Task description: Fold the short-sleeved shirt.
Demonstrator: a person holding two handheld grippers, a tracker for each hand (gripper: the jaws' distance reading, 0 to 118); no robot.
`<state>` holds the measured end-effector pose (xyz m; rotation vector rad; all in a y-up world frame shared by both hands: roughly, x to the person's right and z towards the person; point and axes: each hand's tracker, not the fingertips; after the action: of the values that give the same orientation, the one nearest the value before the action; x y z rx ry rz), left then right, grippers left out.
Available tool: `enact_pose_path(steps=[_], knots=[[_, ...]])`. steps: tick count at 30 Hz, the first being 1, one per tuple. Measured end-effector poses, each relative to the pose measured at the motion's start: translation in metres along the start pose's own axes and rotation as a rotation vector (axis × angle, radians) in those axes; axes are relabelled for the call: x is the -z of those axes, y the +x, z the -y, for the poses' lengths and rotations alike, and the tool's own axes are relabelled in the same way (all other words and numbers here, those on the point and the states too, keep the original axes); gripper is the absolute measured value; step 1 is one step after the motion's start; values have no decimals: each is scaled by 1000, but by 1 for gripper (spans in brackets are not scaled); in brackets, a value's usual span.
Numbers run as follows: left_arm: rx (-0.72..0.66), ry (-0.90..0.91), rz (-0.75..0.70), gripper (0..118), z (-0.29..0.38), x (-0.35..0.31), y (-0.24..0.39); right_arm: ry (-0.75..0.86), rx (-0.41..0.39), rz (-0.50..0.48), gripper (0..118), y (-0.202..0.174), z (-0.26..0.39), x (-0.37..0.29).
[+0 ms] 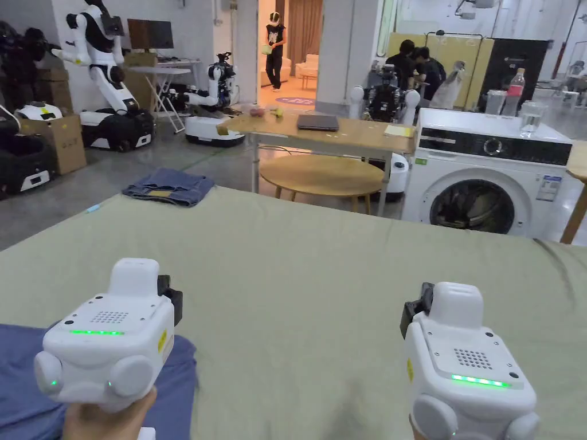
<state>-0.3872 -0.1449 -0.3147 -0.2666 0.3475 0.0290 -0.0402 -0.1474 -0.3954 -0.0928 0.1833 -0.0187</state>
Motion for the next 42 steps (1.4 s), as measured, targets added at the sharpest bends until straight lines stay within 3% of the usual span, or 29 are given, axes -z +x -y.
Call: enact_pose_path(steps=[7,14,16,18,19,23,27,29,31,33,35,39,42], knots=[[12,-332,1,0,27,14,-86,-55,-35,-119,0,-53,15,7],[-84,-536,12,3,60,46,-128,-101,-76,-150,0,-62,30,11],[-122,-605,27,33,70,60,-136,-115,-84,-144,0,-59,34,12],[-165,-655,61,81,79,73,-142,-126,-90,-140,0,-56,37,13],[-182,-690,69,83,83,81,-145,-131,-94,-135,0,-53,38,14],[-182,-785,65,83,100,104,-140,-144,-105,-117,0,-45,40,14],[5,-766,43,81,105,101,-114,-158,-116,-98,0,-34,42,13],[5,-753,50,67,106,95,-107,-159,-119,-87,0,-29,44,12],[29,-728,64,34,104,91,-98,-162,-119,-74,0,-24,46,11],[47,-719,67,23,104,87,-96,-170,-112,-66,0,-18,47,10],[47,-707,70,2,104,84,-96,-177,-103,-56,0,-12,48,9],[-54,-615,108,1,89,71,-101,-172,-86,-27,0,5,47,4],[-31,-534,144,1,64,62,-92,-166,-71,-1,0,20,43,1]])
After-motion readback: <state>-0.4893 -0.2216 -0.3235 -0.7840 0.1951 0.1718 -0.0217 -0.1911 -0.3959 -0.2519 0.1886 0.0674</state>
